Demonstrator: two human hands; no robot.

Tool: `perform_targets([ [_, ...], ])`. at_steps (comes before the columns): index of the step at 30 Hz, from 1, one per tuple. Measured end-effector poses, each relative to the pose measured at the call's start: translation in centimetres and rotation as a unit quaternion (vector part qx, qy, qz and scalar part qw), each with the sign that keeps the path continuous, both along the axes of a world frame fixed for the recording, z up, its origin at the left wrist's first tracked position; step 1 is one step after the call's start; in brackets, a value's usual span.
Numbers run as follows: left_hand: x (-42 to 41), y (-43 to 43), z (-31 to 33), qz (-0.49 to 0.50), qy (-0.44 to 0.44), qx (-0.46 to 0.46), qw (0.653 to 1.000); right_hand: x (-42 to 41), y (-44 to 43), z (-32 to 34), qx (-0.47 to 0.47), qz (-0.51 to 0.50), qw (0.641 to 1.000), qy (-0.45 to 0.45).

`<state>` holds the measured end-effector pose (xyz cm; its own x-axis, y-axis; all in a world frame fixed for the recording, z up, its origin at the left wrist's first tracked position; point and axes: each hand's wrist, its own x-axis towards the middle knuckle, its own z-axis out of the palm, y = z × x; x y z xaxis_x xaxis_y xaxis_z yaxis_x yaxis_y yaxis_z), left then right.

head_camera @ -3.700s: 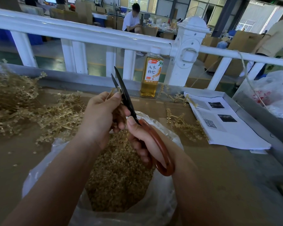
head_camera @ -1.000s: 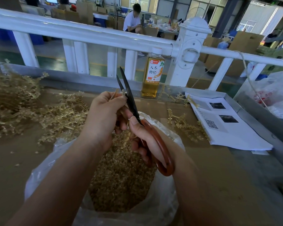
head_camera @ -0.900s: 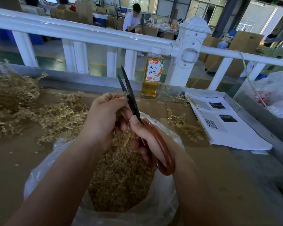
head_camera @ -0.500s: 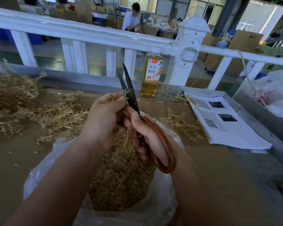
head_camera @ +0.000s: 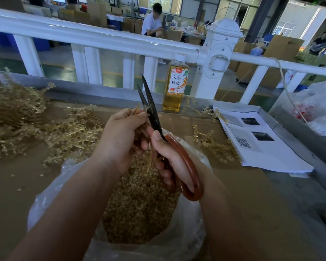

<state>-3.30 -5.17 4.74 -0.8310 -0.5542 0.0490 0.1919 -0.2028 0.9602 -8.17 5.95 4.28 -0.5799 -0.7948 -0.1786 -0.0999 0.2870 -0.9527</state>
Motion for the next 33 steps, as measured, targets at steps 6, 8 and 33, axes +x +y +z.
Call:
perform_targets([
  [6,-0.07,0.02,0.03,0.001,0.001,-0.003,1.000,-0.20,0.25,-0.19,0.006,-0.018,0.999,-0.048],
  [8,-0.05,0.07,0.09,0.003,0.004,0.002,1.000,-0.32,0.36,-0.41,0.007,-0.017,0.999,-0.047],
  [33,-0.27,-0.34,-0.52,-0.002,0.016,0.001,1.000,-0.69,0.14,0.08,-0.055,-0.144,0.988,-0.018],
])
